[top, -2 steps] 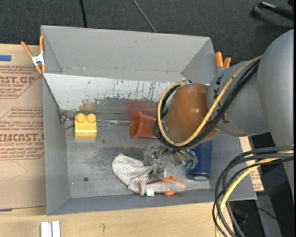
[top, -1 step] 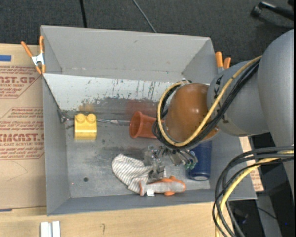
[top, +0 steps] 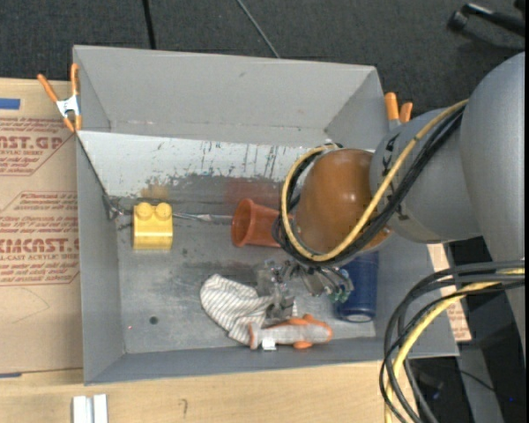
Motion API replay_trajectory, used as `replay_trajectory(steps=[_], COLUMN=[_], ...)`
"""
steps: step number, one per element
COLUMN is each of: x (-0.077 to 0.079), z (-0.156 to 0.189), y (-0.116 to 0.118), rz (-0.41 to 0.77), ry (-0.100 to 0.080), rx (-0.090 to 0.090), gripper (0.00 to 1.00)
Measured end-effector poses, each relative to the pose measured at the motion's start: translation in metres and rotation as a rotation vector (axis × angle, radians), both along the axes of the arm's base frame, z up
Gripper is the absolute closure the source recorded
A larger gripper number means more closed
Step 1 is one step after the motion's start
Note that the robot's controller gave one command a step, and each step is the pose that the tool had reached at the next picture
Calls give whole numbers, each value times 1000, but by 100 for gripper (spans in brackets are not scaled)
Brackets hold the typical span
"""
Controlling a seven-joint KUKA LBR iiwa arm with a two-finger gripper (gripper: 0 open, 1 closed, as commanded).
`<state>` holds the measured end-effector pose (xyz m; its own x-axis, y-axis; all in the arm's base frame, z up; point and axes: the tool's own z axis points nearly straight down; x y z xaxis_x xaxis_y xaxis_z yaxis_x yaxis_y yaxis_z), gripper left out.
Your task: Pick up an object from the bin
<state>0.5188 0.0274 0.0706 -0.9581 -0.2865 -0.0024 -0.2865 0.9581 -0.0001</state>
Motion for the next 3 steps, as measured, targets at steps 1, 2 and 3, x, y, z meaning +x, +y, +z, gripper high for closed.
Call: replay_trajectory(steps=[1,2,3], x=[0,-1,-1], z=[2,8,17], y=[0,0,0], rz=[0,0,0], ry=[1,4,3], rx=[0,-1,-1], gripper=[100,100,100])
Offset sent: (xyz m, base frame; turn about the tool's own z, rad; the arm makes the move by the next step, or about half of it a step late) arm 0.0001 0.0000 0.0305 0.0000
